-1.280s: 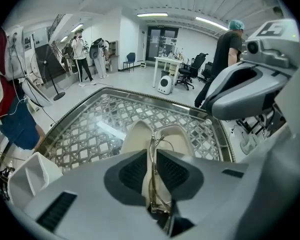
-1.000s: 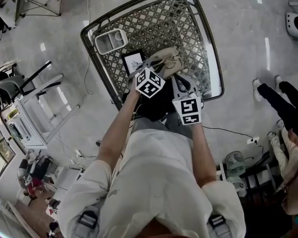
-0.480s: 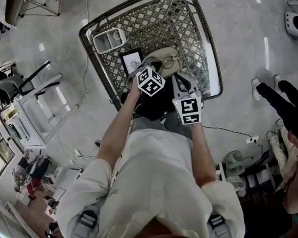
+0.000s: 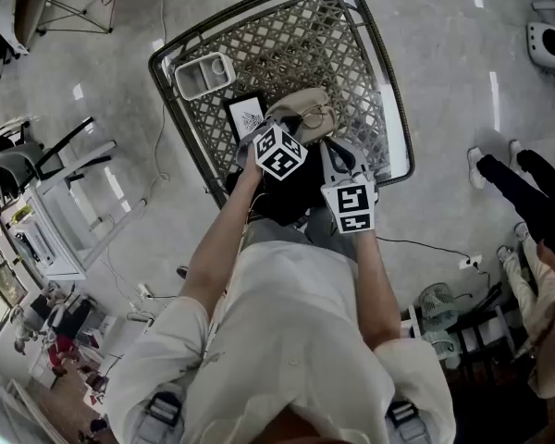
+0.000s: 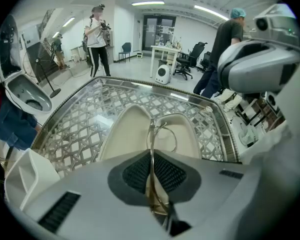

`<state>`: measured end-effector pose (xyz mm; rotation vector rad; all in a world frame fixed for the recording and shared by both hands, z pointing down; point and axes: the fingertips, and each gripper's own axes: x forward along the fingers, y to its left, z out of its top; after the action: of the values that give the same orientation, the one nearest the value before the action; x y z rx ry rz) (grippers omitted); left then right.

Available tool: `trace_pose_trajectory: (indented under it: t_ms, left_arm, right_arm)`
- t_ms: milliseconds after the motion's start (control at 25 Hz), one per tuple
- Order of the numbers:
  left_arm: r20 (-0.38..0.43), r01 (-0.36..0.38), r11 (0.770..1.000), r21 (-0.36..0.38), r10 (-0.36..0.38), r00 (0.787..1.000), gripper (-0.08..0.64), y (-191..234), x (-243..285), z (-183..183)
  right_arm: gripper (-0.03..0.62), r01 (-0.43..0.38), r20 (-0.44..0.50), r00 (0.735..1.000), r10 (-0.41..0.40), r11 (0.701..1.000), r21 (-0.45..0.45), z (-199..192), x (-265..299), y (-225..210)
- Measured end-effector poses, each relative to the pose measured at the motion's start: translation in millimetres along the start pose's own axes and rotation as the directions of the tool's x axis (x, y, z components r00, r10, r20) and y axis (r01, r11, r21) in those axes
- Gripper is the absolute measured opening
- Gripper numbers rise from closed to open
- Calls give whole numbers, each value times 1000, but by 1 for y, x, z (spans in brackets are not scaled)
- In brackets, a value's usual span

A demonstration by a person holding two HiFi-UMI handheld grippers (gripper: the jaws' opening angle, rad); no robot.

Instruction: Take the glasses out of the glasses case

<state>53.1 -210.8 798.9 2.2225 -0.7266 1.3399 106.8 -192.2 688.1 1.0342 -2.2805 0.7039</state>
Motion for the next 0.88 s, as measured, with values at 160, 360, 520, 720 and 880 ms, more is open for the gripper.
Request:
trace_pose_trajectory:
  t_ms: [160,360,520,720,880]
  left_arm:
    - [17,-8,1000,1,8,1000,30,-1,-3,3]
    - [51,-26,1000,10,26,998,31,-1,-11,10]
    - [89,-48,999,13,46,995,29,-1,-26,15]
    - [150,-79,997,7,77,986,30,3,-50,25]
    - [205,-106,994,-3,104,973,30,7,-73,32]
  right_arm:
    - [11,10,5,1000,-10,1000,2,0,-4,0]
    - [11,27,13,1000,-27,1000,-3,-1,-8,0]
    - [9,40,28,999,-40,999,-11,4,-15,2]
    - [9,58,52,997,-57,998,-28,13,-23,7]
    - [8,75,73,995,-71,996,-45,21,-29,13]
